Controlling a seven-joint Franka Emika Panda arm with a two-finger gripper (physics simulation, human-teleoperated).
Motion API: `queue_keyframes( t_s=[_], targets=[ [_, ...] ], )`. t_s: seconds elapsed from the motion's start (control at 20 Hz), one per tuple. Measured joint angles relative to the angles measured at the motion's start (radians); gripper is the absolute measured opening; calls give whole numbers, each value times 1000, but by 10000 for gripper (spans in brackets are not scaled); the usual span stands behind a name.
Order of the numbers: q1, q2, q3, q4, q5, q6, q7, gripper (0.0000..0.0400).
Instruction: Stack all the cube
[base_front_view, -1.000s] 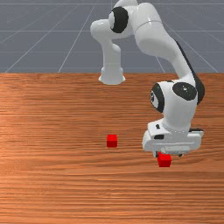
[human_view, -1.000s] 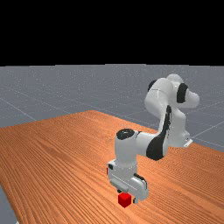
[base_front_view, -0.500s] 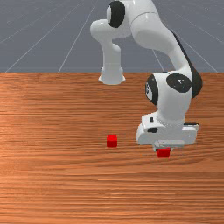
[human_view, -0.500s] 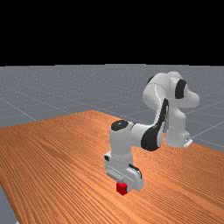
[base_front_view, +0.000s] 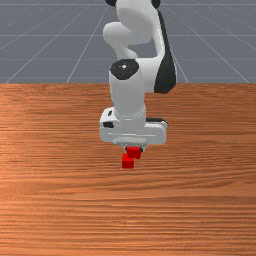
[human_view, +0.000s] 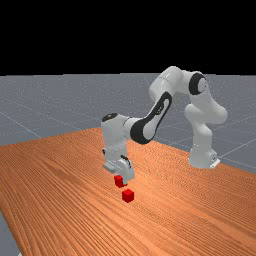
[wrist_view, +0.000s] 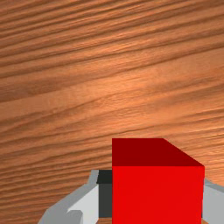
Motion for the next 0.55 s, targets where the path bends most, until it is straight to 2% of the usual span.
queue_keyframes(
  t_s=[0.5, 0.55],
  targets=[
    [-1, -39, -19, -216, -1, 141, -16, 189],
    [-1, -42, -20, -225, -2, 146, -18, 272]
  ],
)
